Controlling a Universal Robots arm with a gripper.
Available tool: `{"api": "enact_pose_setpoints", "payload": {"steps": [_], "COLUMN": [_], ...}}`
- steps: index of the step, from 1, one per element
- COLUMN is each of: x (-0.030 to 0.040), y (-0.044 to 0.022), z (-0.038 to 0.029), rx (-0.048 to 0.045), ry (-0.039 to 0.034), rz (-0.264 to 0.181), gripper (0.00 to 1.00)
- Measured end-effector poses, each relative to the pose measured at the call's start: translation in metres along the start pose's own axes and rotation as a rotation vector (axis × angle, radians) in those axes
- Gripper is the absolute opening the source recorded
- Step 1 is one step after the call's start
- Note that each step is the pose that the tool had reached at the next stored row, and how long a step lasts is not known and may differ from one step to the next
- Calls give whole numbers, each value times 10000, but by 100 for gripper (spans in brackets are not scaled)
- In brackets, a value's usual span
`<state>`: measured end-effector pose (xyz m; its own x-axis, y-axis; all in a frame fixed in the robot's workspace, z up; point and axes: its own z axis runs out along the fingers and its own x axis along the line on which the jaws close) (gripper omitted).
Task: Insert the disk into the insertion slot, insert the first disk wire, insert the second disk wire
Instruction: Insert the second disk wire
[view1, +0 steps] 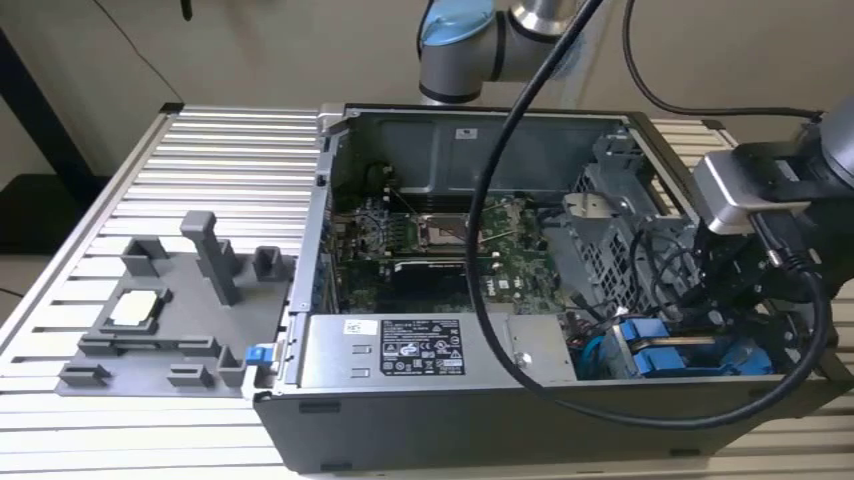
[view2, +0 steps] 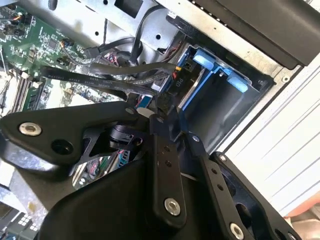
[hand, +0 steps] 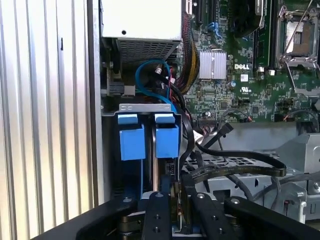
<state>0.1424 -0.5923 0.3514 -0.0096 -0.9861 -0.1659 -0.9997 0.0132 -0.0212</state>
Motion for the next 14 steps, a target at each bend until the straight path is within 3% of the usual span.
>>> {"api": "enact_pose_setpoints", "payload": {"steps": [6,14], "x": [-30,-34], "y": [-4,-5], "z": [-182,-203], "rx": [-15,-15], "ry": [2,1], "rz": [3,2], "gripper": [24,24]}}
